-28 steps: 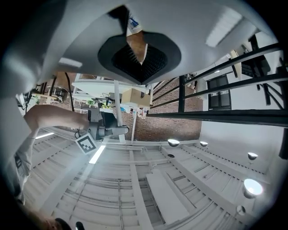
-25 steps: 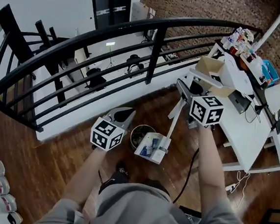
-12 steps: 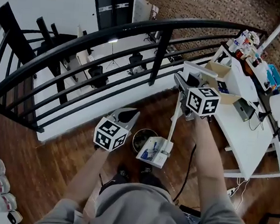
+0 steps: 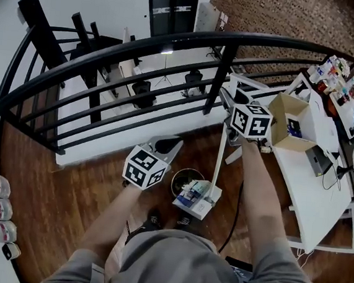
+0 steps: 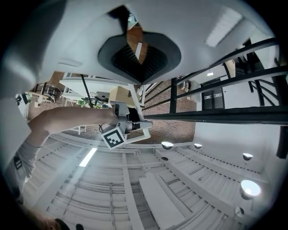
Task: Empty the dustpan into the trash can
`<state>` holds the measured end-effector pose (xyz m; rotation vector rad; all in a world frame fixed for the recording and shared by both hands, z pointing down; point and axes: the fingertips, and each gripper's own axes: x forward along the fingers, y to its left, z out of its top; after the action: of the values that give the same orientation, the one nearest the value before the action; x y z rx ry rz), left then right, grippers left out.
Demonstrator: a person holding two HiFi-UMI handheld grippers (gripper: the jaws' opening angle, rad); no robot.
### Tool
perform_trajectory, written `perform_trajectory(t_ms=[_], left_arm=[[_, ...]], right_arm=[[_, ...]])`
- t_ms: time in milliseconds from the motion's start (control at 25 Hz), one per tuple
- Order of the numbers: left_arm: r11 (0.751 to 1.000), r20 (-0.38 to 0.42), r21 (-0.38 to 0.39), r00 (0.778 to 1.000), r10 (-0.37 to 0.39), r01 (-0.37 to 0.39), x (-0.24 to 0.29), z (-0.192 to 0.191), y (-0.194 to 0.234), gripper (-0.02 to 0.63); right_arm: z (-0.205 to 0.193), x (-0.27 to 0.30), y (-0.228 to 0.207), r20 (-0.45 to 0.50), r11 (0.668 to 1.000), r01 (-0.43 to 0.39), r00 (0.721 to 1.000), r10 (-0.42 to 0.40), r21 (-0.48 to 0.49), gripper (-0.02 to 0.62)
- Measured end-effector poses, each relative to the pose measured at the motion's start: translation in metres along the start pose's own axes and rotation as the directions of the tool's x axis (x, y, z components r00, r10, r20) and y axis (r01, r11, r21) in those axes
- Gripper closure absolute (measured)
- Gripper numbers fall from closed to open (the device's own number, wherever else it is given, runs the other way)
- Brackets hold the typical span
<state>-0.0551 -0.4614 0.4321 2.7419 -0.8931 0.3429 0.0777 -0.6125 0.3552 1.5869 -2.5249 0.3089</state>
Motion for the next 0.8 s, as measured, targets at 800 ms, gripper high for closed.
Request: perform_trajectory(t_ms=[800], left_arm=[[0.993, -0.015, -0.041, 0.994, 0.106, -0.106, 0.027, -0.003, 0.018, 0.600]], right_arm=[[-0.010, 0.058, -0.035, -0.036, 0.998, -0.057, 0.998, 0.058, 0.038, 0.474]])
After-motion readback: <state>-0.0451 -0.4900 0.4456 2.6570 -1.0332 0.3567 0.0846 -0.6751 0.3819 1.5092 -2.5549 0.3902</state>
